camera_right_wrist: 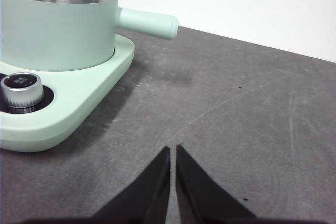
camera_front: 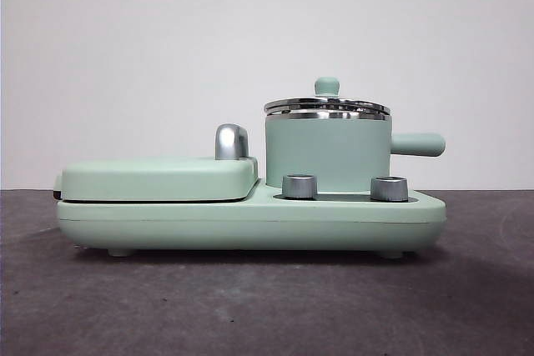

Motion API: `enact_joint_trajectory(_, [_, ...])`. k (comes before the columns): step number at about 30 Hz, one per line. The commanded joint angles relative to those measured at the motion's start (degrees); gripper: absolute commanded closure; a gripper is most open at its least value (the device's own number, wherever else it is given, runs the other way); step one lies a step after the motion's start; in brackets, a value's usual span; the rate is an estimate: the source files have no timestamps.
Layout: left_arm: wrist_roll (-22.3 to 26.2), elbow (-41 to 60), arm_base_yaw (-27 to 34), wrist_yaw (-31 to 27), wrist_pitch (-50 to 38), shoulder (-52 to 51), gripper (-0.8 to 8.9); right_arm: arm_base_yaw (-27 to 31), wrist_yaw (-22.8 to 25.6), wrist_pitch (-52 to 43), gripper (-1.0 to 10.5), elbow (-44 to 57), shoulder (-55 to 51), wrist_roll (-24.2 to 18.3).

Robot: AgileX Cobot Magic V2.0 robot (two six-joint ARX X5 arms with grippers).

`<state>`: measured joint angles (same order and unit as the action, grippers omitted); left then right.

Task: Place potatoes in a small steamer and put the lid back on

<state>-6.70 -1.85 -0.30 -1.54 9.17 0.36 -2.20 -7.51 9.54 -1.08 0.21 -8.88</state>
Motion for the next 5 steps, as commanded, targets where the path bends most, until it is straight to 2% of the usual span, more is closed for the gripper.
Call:
enact_joint_trajectory(1, [-0.04,1.11,-0.04,0.04,-0.63,-0.07,8.07,0.02,0.04,-0.52,9.3,0.37,0.0,0.74])
enact_joint_trajectory(5, [-0.04,1.11,-0.04,0.04,-0.63,-0.07,8.07,0.02,0.04,-0.52,9.3,0.37,0.0,0.74])
